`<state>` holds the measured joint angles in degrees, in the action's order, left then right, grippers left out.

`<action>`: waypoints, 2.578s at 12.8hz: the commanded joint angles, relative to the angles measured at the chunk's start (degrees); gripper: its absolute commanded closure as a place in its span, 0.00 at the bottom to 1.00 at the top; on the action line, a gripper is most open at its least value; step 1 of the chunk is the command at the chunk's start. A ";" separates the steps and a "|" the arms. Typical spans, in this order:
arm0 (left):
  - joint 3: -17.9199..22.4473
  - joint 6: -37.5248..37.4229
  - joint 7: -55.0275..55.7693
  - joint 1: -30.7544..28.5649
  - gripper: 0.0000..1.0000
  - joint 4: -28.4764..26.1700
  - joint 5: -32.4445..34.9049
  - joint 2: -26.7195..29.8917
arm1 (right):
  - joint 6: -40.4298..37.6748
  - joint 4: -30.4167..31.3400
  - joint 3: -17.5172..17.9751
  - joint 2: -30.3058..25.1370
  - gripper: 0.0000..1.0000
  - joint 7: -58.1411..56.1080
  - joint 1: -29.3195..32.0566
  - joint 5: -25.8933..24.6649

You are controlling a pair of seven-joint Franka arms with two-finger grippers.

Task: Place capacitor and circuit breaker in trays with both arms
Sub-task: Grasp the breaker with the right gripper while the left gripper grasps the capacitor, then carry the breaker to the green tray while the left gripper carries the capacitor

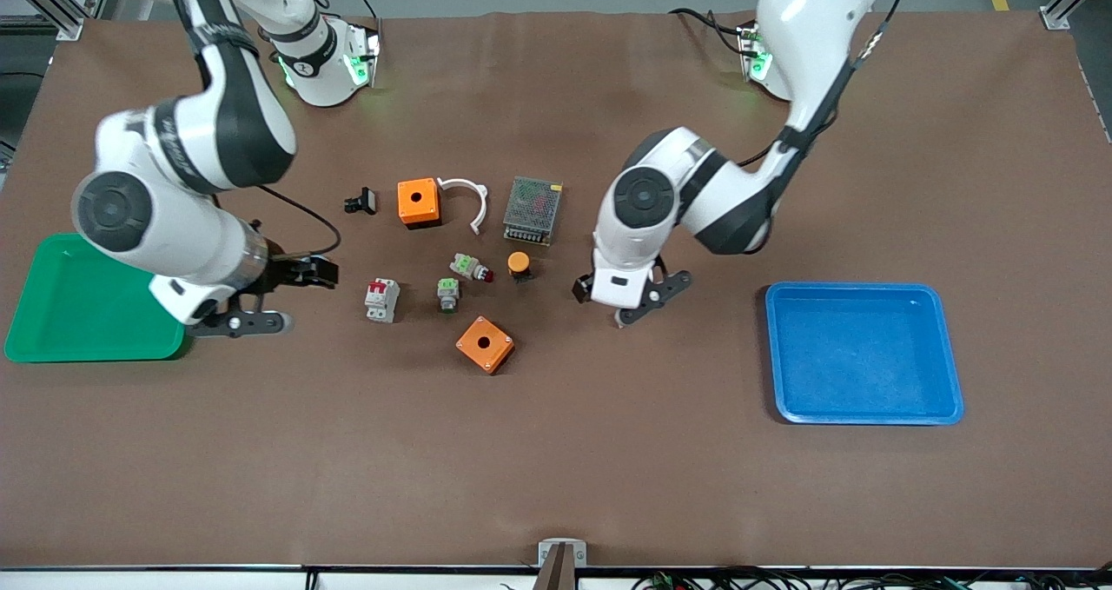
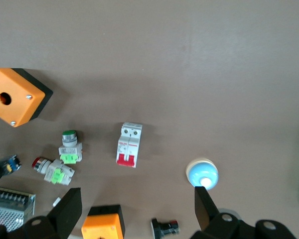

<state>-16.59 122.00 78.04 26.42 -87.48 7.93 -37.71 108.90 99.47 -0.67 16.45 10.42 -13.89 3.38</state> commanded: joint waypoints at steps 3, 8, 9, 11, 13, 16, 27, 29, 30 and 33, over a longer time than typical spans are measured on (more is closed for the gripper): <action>0.59 6.04 5.71 2.41 0.08 1.35 2.00 -5.61 | 15.43 12.83 -0.30 -0.55 0.00 0.74 -2.54 1.54; 0.77 8.16 5.80 3.03 0.29 1.44 2.18 -9.22 | 21.87 15.92 -0.30 2.79 0.00 3.45 -4.65 2.94; 0.77 8.60 5.80 3.11 0.34 1.52 2.18 -9.31 | 22.75 16.80 -0.30 2.88 0.00 4.60 -5.18 2.94; 0.76 9.30 5.80 3.11 0.46 1.52 2.09 -9.58 | 25.03 17.85 -0.30 3.85 0.00 4.96 -5.27 2.94; 0.76 9.48 5.72 3.03 0.65 1.61 2.18 -9.67 | 28.54 19.08 -0.38 5.78 0.00 4.96 -5.27 2.94; 0.85 9.57 5.45 2.59 0.94 1.70 2.09 -8.70 | 29.79 19.27 -0.30 7.98 0.00 5.14 -5.27 2.94; 1.82 -5.46 -20.26 -15.85 1.00 -1.28 6.58 7.90 | 27.08 17.34 -0.82 6.76 0.76 6.63 -4.48 2.94; 1.91 -5.11 -27.12 -19.72 1.00 -2.69 6.66 7.83 | 18.24 13.49 -0.91 4.48 0.76 5.84 -0.90 2.51; 1.99 -4.15 -30.55 -21.74 1.00 -3.48 6.75 7.48 | 11.66 9.90 -0.91 3.68 0.76 4.80 1.73 2.24; 1.82 0.67 -39.26 -29.12 1.00 -7.07 6.75 7.30 | -2.34 0.31 -0.91 3.41 0.76 -5.46 11.48 1.11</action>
<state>-14.02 119.10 42.53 1.23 -90.78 13.66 -31.63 113.26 104.74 -2.45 20.29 10.65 -8.83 5.14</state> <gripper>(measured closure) 0.652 0.599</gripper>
